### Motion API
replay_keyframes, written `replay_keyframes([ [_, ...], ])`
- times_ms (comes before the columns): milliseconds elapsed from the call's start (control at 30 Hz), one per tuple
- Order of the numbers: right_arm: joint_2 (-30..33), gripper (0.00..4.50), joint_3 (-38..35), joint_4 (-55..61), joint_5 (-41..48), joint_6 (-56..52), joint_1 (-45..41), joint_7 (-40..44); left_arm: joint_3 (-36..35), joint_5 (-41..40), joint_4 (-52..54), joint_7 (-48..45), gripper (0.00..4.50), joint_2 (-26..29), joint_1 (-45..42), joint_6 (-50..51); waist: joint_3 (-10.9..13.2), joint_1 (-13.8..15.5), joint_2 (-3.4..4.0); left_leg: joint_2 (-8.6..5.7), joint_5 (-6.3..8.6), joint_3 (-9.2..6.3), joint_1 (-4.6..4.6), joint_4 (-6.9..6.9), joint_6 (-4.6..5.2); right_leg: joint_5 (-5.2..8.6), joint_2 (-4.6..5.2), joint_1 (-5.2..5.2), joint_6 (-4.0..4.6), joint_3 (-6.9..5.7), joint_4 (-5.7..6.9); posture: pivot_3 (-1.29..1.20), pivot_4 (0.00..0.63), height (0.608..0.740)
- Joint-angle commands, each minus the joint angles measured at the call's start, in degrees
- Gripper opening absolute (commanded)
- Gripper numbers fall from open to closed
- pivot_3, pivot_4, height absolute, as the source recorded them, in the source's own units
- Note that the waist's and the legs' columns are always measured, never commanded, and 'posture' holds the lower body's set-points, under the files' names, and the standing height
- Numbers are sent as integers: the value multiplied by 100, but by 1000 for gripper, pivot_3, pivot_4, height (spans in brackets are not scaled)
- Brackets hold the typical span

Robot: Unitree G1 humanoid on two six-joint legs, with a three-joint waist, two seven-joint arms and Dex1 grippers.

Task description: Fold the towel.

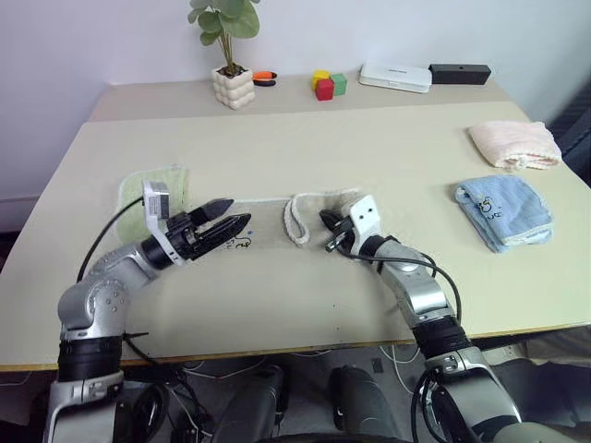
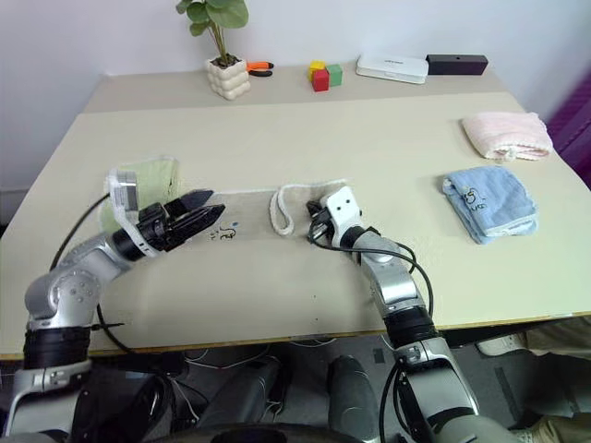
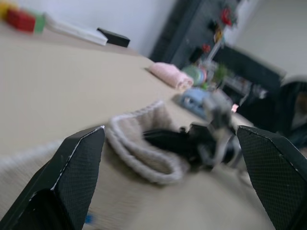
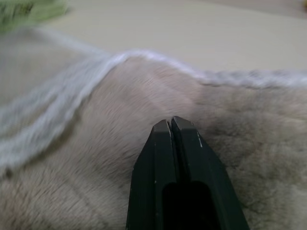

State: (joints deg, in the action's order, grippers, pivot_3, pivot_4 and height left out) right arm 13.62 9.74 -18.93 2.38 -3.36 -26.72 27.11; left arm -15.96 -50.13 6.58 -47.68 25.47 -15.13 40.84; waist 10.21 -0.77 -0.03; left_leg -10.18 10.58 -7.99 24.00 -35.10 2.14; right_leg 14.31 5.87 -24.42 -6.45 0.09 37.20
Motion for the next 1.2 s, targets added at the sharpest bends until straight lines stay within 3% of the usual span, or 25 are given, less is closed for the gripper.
replay_keyframes([
  [33, -101, 29, 4, -274, -142, 61, -29, -134, -321, -729, 792, 818, 4500, -214, 450, 507, -7, -8, -10, 1, 0, 0, -6, 0, 0, 0, -1, 5, 0, 1, 0, 0, 150, 740],
  [67, -112, 29, 4, -231, -60, 84, -29, 22, -305, -802, 990, 896, 4500, -215, 668, 599, -8, -3, -11, 2, 1, 0, -18, 3, 0, 1, -1, 16, 1, 4, 0, 0, 150, 740],
  [167, -98, 825, 65, -167, 21, 106, -35, 385, -365, -1097, 1160, 1170, 4500, -173, 966, 868, -9, 3, -12, 3, 2, 1, -31, 8, 0, 2, -3, 26, 3, 7, -1, 0, 150, 740],
  [267, -31, 2244, -93, 95, 2, 258, -89, 344, -690, -1785, 1128, 1966, 4500, -423, 1160, 1117, -9, 16, -13, 3, 2, 0, -31, 7, 0, 3, -3, 26, 5, 7, -1, 0, 150, 740],
  [367, 45, 3813, -198, 351, 72, 211, -130, 441, -807, -1964, 1137, 2299, 4500, -545, 1342, 1076, -9, 15, -12, 3, 2, 2, -31, 10, 0, 3, -2, 25, 4, 10, -3, 0, 150, 740],
  [433, 64, 4480, -366, 669, 336, -21, -143, 572, -804, -2155, 1206, 2506, 4500, -608, 1454, 1114, -8, 19, -12, 3, 2, 2, -30, 13, 0, 3, -1, 22, 4, 10, -4, 0, 150, 740],
  [533, 259, 4480, -574, 1364, 987, -648, -78, 1115, -737, -2184, 1335, 2703, 4500, -614, 1586, 1091, -7, 36, -11, 3, 3, 2, -27, 12, 0, 9, -1, 20, 14, 10, -4, 0, 150, 740],
  [700, 1025, 4480, -894, 2289, 1772, -1305, 30, 1978, -960, -2980, 1402, 3599, 4500, -983, 1685, 916, -7, 115, -13, 3, 5, 2, -22, 9, 3, 14, 2, 23, 21, 10, -13, 0, 150, 740],
  [933, 2090, 4480, -1287, 2885, 2245, -1598, 247, 2771, -941, -4167, 1473, 5159, 4500, -1300, 1982, 556, -6, 149, -14, 5, 5, 4, 8, 6, 3, 24, 8, 20, 33, 10, -18, 0, 150, 740],
  [1067, 2613, 4480, -1468, 3034, 2473, -1604, 429, 3278, -789, -4323, 1354, 5714, 4500, -1240, 1954, 420, -6, 156, -15, 5, 4, 5, 29, -5, 3, 24, 9, 9, 33, 9, -21, 0, 150, 740],
  [1200, 2691, 4480, -1487, 3009, 2565, -1675, 409, 3317, -768, -4369, 1113, 6019, 4500, -1268, 1802, 209, -6, 147, -16, 5, 5, 8, 32, -4, 4, 25, 11, 10, 34, 9, -26, 0, 150, 740],
])
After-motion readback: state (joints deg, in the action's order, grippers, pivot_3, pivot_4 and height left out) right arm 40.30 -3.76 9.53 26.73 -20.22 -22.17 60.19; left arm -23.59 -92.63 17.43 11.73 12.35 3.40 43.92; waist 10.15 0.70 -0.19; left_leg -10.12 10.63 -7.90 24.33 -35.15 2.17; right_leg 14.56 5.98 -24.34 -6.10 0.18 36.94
